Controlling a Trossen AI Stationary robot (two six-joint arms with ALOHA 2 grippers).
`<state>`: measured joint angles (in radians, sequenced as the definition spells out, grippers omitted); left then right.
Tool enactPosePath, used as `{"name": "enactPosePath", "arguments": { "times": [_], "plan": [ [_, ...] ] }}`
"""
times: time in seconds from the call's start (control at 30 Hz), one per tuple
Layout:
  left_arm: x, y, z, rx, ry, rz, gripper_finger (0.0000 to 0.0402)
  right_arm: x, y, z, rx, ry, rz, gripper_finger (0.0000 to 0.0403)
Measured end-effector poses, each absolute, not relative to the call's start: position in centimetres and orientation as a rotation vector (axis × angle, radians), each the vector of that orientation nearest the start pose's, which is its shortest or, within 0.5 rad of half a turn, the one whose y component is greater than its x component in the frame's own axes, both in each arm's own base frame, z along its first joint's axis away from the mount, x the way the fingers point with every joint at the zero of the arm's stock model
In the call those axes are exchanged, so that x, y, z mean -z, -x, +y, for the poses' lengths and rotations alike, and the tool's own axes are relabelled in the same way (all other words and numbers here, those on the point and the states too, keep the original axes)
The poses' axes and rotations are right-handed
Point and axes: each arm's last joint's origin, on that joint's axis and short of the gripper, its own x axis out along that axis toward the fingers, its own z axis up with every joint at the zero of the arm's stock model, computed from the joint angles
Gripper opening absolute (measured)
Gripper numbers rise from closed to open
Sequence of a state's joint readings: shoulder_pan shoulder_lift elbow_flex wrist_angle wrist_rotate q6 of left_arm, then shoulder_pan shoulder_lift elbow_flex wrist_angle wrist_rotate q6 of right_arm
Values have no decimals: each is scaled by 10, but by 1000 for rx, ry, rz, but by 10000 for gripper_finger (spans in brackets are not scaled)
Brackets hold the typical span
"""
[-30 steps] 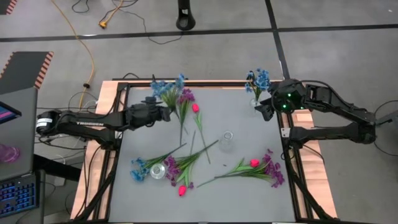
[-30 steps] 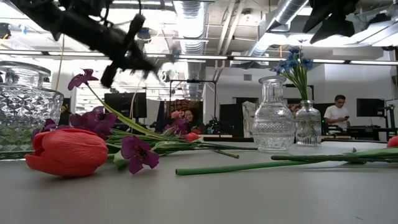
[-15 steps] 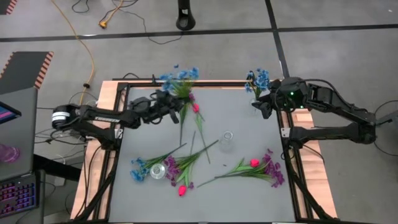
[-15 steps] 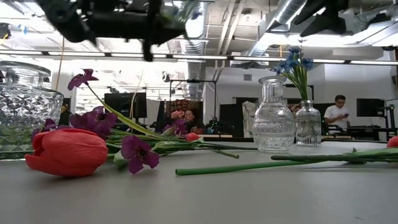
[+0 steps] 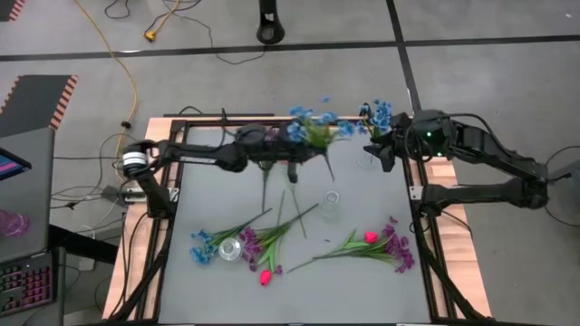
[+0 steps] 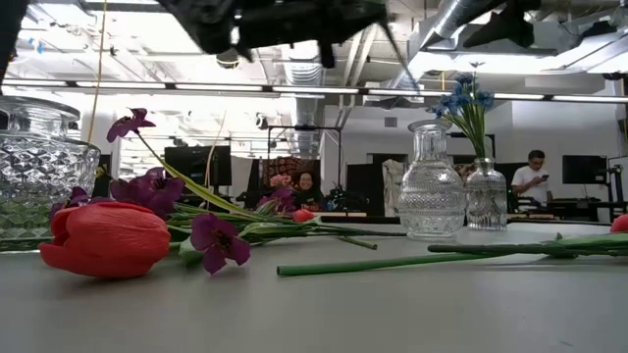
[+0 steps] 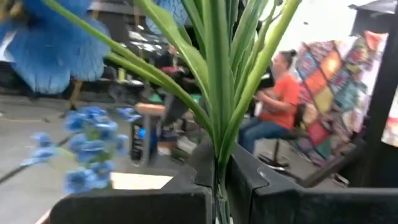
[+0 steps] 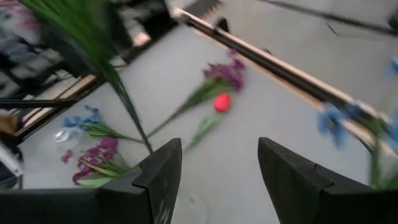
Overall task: Sort flowers into vase by color
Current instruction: Put the top blue flowers into the top transparent vase
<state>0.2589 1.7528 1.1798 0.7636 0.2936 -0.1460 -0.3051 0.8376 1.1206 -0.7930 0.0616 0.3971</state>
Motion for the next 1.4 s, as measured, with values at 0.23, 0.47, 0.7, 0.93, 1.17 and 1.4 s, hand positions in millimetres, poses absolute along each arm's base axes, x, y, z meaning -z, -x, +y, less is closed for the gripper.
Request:
{"name": "enactPosePath", "arguments": {
  "times": [0.23, 0.47, 0.7, 0.93, 1.17, 1.4],
  "plan": [
    [-296, -423, 101, 126, 133, -131, 0, -385, -153, -38, 337, -320, 379, 240],
    [-299, -438, 101, 160, 137, -150, 0, -386, -174, -33, 270, -254, 349, 240],
    [-301, -440, 93, 176, 110, -157, 0, -385, -197, -34, 246, -210, 308, 240],
    [-300, -440, 94, 167, 115, -155, 7, -380, -210, -36, 241, -192, 324, 199],
    [-298, -440, 94, 163, 129, -138, 43, -379, -211, -36, 243, -191, 328, 92],
    [-299, -440, 93, 172, 129, -141, 88, -384, -201, -35, 241, -191, 302, 31]
  ]
}}
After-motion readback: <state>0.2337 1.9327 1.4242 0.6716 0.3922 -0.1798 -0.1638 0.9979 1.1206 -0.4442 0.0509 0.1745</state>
